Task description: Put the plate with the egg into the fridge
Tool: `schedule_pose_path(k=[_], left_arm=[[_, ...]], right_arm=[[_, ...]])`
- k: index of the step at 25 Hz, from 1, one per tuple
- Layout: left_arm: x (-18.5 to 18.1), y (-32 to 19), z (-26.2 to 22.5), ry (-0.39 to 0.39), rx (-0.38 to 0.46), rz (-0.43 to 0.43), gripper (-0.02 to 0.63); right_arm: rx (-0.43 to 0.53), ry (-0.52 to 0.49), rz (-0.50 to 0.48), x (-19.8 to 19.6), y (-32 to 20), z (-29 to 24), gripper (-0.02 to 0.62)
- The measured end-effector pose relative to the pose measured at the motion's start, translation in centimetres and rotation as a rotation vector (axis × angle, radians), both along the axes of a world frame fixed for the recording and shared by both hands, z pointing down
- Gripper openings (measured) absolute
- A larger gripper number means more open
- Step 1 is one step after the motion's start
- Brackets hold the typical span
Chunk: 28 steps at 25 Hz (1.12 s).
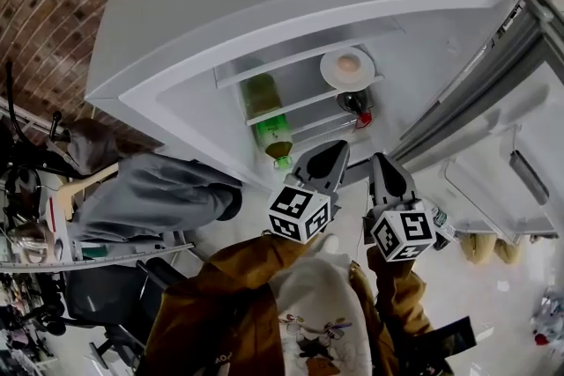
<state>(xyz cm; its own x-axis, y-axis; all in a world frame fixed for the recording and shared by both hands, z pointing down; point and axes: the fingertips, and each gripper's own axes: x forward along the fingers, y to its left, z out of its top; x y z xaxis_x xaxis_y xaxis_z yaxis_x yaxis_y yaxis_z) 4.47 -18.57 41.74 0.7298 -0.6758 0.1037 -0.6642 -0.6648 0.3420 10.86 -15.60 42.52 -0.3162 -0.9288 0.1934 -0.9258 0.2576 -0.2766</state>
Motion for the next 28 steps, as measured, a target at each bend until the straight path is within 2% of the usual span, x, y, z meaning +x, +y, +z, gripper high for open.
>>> schedule_pose_path(k=[7, 12, 17, 23, 28], left_arm=[[-2.5, 3.7, 1.1, -0.042, -0.008, -0.005, 0.008], [-3.5, 5.7, 2.0, -0.057, -0.037, 0.011, 0.008], [-4.6, 7.0, 2.6, -0.06, -0.059, 0.0, 0.008], [-5.0, 8.5, 3.1, -0.047, -0.083, 0.001, 0.008], [-5.1, 10.3, 4.5, -0.065, -0.122, 0.024, 0.008]], right_arm=[[0.029, 0.072, -0.014, -1.7, 1.6, -0.6, 0.005], [0.057, 0.059, 0.024, -1.8, 2.8, -1.5, 0.005], [0.067, 0.058, 0.023, -2.4, 3.9, -1.5, 0.005], [0.05, 0.08, 0.012, -3.3, 5.2, -0.6, 0.005], [-0.04, 0.13, -0.005, -3.9, 7.5, 2.4, 0.005]])
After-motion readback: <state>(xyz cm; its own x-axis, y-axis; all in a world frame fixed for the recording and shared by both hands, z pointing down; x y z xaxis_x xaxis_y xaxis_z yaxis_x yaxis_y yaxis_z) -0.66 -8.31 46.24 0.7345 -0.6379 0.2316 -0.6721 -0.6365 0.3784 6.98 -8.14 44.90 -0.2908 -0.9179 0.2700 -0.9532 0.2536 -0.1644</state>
